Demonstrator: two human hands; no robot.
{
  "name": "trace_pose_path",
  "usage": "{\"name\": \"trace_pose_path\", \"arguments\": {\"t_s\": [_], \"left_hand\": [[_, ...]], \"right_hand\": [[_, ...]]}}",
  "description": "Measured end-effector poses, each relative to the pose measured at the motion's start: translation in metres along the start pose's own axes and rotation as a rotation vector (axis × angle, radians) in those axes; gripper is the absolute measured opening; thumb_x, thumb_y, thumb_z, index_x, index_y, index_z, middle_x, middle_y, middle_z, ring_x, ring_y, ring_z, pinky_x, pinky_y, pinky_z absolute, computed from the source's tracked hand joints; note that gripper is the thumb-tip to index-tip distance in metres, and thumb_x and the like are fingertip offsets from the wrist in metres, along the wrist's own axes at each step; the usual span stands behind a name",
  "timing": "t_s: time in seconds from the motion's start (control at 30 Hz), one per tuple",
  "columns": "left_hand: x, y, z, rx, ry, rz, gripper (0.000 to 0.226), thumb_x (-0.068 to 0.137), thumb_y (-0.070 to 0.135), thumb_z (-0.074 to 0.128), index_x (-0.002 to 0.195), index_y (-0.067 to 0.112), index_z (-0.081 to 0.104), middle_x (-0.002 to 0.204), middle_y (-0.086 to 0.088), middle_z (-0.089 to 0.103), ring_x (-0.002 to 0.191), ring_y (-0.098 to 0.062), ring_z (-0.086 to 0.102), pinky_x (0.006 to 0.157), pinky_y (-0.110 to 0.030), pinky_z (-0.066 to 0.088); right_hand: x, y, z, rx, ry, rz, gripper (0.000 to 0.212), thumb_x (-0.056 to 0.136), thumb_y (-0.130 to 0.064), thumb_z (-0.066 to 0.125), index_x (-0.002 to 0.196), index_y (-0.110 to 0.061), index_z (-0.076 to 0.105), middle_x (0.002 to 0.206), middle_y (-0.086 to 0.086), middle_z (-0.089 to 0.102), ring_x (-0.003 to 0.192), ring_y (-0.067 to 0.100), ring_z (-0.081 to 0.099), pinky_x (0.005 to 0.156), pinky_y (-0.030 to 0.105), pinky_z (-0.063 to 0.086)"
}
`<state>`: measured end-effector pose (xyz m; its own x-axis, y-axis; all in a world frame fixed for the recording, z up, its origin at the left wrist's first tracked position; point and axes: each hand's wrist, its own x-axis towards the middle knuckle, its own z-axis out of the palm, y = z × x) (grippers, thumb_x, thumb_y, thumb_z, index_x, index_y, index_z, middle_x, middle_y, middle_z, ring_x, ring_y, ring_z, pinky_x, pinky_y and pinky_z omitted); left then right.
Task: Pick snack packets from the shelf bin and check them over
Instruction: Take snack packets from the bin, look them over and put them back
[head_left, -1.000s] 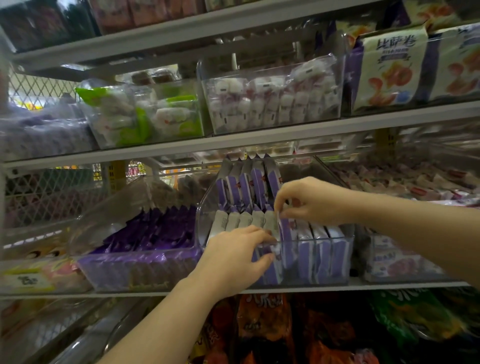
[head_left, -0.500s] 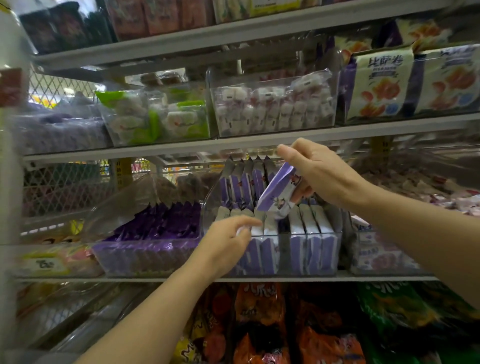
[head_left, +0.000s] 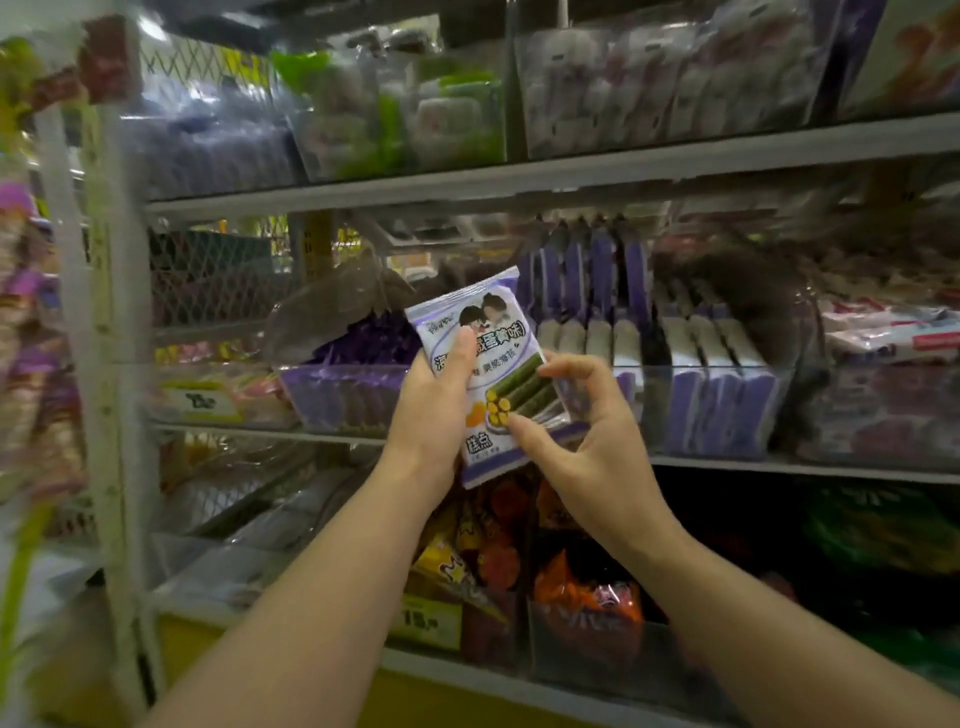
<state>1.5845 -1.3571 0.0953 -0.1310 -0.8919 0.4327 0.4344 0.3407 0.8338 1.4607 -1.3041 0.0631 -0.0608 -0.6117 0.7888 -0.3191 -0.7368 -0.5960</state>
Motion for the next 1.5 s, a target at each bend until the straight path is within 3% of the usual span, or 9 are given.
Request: {"name": "trace_pose_path", "arguments": {"t_s": [0.07, 0.13, 0.27, 0.43, 0.87, 1.0, 1.3, 1.4, 1.5], "left_hand": [[-0.007, -0.013, -0.017, 0.059, 0.034, 0.050, 0.024, 0.096, 0.034, 0.054, 0.112, 0.018, 0.062, 0.099, -0.003, 0.076, 0.090, -0.022, 0.074, 0.071, -0.036, 0.058], [-0.018, -0.028, -0.036, 0.167, 0.026, 0.078, 0.023, 0.094, 0.038, 0.058, 0.113, 0.025, 0.061, 0.100, 0.004, 0.076, 0.091, -0.016, 0.073, 0.073, -0.033, 0.059], [-0.037, -0.061, -0.066, 0.314, -0.119, 0.086, 0.040, 0.081, 0.056, 0.067, 0.116, 0.038, 0.059, 0.113, 0.009, 0.072, 0.104, -0.012, 0.069, 0.085, -0.035, 0.055], [-0.054, -0.093, -0.076, 0.342, -0.186, 0.067, 0.042, 0.081, 0.054, 0.069, 0.117, 0.038, 0.057, 0.116, 0.012, 0.070, 0.107, -0.008, 0.066, 0.082, -0.019, 0.053], [-0.063, -0.099, -0.082, 0.152, -0.035, -0.159, 0.024, 0.077, 0.038, 0.065, 0.094, 0.026, 0.077, 0.098, -0.006, 0.076, 0.090, -0.020, 0.073, 0.072, -0.029, 0.057], [-0.063, -0.093, -0.086, 0.103, 0.016, -0.168, 0.022, 0.086, 0.028, 0.058, 0.085, 0.023, 0.079, 0.087, -0.008, 0.076, 0.077, -0.016, 0.070, 0.063, -0.026, 0.056], [-0.064, -0.090, -0.091, 0.060, 0.028, -0.194, 0.028, 0.086, 0.036, 0.055, 0.090, 0.021, 0.078, 0.092, -0.011, 0.075, 0.080, -0.018, 0.070, 0.070, -0.030, 0.055], [-0.064, -0.090, -0.092, 0.067, 0.069, -0.207, 0.028, 0.086, 0.038, 0.055, 0.088, 0.023, 0.078, 0.092, -0.011, 0.075, 0.082, -0.018, 0.071, 0.074, -0.034, 0.055], [-0.062, -0.087, -0.097, 0.019, 0.146, -0.216, 0.029, 0.092, 0.033, 0.053, 0.082, 0.023, 0.078, 0.090, -0.009, 0.076, 0.081, -0.018, 0.070, 0.087, -0.046, 0.052]], "right_hand": [[-0.012, 0.015, 0.012, 0.061, -0.005, 0.063, 0.051, 0.082, -0.011, 0.075, 0.122, -0.029, 0.049, 0.120, -0.017, 0.059, 0.115, -0.008, 0.054, 0.094, 0.013, 0.046], [-0.020, 0.025, 0.021, 0.115, 0.001, 0.170, 0.059, 0.081, -0.023, 0.076, 0.130, -0.032, 0.045, 0.121, -0.016, 0.060, 0.112, -0.006, 0.056, 0.087, 0.012, 0.048], [-0.028, 0.040, 0.035, 0.257, 0.105, 0.392, 0.068, 0.065, -0.053, 0.068, 0.126, -0.025, 0.056, 0.113, -0.005, 0.069, 0.104, 0.005, 0.066, 0.092, 0.033, 0.053], [-0.039, 0.055, 0.043, 0.422, 0.108, 0.545, 0.034, 0.075, -0.046, 0.064, 0.088, -0.017, 0.075, 0.097, 0.014, 0.074, 0.095, 0.034, 0.070, 0.091, 0.059, 0.051], [-0.056, 0.079, 0.041, 0.433, 0.060, 0.610, 0.017, 0.092, -0.028, 0.061, 0.090, -0.020, 0.077, 0.091, 0.015, 0.075, 0.087, 0.034, 0.072, 0.087, 0.059, 0.053], [-0.059, 0.079, 0.041, 0.504, 0.037, 0.662, 0.024, 0.090, -0.031, 0.061, 0.093, -0.013, 0.076, 0.094, 0.019, 0.074, 0.091, 0.035, 0.071, 0.087, 0.054, 0.054], [-0.052, 0.075, 0.040, 0.718, -0.067, 0.793, 0.045, 0.086, -0.040, 0.052, 0.103, -0.003, 0.071, 0.102, 0.022, 0.072, 0.096, 0.031, 0.071, 0.075, 0.037, 0.060], [-0.051, 0.077, 0.034, 0.685, -0.159, 0.822, 0.045, 0.090, -0.045, 0.046, 0.103, -0.012, 0.073, 0.105, 0.013, 0.073, 0.098, 0.024, 0.071, 0.076, 0.034, 0.056], [-0.053, 0.076, 0.026, 0.501, -0.441, 0.841, 0.045, 0.088, -0.051, 0.051, 0.114, -0.019, 0.069, 0.114, 0.008, 0.071, 0.103, 0.023, 0.068, 0.080, 0.035, 0.057]]}}
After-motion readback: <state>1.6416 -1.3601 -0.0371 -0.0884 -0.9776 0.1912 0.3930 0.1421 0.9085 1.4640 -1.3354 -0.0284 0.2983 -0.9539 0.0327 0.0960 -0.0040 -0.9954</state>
